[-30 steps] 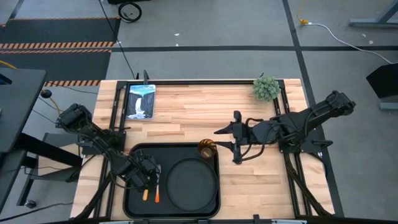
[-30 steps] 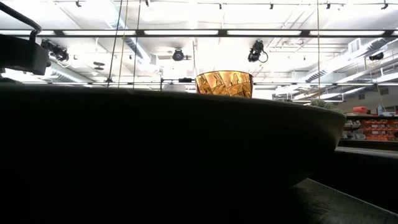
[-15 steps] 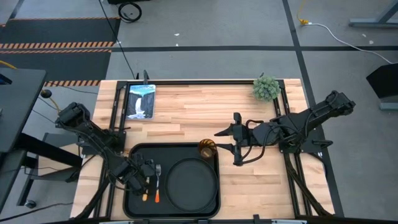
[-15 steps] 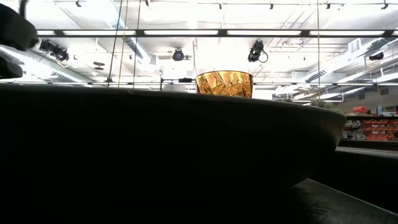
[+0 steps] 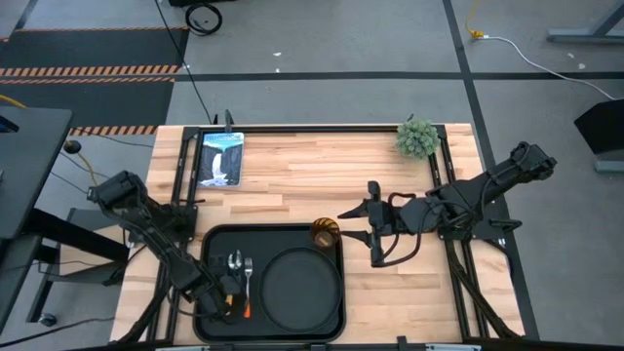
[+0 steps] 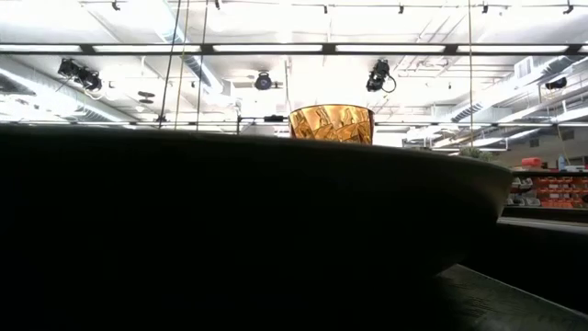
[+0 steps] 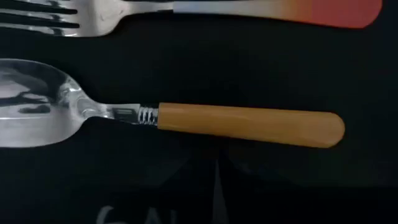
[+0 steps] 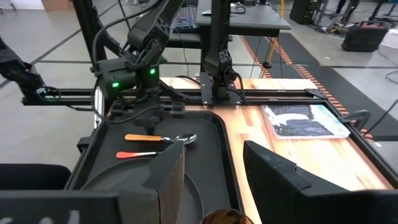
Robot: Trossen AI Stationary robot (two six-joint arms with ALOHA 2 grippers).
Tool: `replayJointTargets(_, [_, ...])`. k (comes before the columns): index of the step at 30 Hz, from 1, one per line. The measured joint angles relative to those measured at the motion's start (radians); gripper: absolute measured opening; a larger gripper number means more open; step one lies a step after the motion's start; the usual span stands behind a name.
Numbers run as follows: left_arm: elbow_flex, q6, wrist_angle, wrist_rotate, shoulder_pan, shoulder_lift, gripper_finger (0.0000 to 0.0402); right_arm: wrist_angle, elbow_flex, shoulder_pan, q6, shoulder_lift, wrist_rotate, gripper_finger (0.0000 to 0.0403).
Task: Pick and place plate/cup/fork/spoon on tray
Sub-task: Put the yellow spoon on the black serving tray
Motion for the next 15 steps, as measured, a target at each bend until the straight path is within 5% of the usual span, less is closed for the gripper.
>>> replayJointTargets(15, [0.016, -0.002, 0.068, 0.015, 0.002, 0.009, 0.0025, -0.001, 0.0, 0.009, 0.003, 0.0, 0.016, 0.0171])
